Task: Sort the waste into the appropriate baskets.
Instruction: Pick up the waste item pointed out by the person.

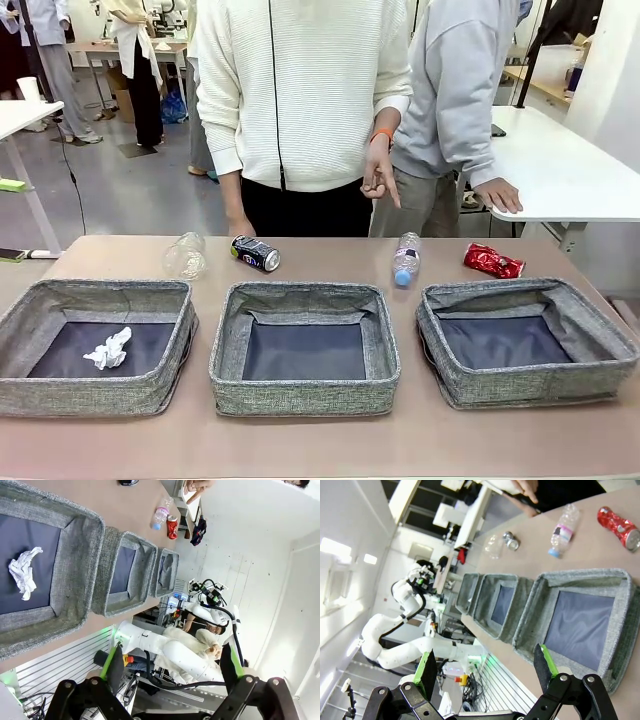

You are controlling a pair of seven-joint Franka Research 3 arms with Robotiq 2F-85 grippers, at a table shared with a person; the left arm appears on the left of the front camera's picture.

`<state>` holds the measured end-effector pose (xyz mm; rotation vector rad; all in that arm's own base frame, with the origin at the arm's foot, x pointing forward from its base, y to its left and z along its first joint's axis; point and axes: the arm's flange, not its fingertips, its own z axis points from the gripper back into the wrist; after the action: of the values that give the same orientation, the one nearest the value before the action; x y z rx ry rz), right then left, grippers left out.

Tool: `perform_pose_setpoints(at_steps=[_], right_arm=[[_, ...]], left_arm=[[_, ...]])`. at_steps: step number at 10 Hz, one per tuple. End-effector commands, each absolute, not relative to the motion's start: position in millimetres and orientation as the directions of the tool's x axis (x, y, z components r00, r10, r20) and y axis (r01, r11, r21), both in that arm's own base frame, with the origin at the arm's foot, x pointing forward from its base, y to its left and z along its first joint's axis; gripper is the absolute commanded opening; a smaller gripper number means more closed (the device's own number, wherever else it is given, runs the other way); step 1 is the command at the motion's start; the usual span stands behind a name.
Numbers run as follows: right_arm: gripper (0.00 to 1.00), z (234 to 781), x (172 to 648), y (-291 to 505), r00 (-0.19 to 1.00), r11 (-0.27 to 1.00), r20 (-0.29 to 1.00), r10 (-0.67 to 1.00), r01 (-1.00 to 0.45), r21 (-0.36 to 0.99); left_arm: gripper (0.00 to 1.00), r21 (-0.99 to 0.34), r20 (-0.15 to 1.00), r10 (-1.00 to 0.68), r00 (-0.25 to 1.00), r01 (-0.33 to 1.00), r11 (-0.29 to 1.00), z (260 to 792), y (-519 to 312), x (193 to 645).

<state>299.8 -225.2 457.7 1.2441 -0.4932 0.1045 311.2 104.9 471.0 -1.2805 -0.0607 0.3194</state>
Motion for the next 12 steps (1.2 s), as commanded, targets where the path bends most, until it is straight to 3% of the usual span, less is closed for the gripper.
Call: perform_pose_setpoints(at_steps=[1,2,4,5,7,9,11,12], right_arm=[[1.0,462,319,-199,0.897,0.407,0.42,-0.137,-0.335,0.85],[1.0,465,349,-151,0.906,0.549,0.417,-0.064,-0.317,0.773],[1.0,459,381,-41,0.909,0.715,0.392,0.144,-0.369,0.594],[1.0,449,388,7,0.889,0.818,0.423,0.178,-0.373,0.438],[1.0,420,398,69,0.843,0.856,0.445,0.302,-0.445,0.262],[1.0,441,388,69,0.83,0.809,0.471,0.299,-0.482,0.337],[1.0,427,392,88,0.817,0.823,0.47,0.334,-0.496,0.278],[1.0,426,401,93,0.876,0.872,0.421,0.235,-0.382,0.307]], left_arm=[[1.0,-0.952,-0.131,0.264,0.956,-0.196,0.236,473,106,309],[1.0,-0.952,-0.131,0.264,0.956,-0.196,0.236,473,106,309],[1.0,-0.952,-0.131,0.264,0.956,-0.196,0.236,473,106,309],[1.0,-0.952,-0.131,0.264,0.956,-0.196,0.236,473,106,309],[1.0,-0.952,-0.131,0.264,0.956,-0.196,0.236,473,106,309],[1.0,-0.952,-0.131,0.264,0.956,-0.196,0.236,473,106,309],[1.0,-0.952,-0.131,0.264,0.956,-0.196,0.236,473,106,309],[1.0,-0.952,-0.131,0.264,0.956,-0.196,0.236,473,106,309]])
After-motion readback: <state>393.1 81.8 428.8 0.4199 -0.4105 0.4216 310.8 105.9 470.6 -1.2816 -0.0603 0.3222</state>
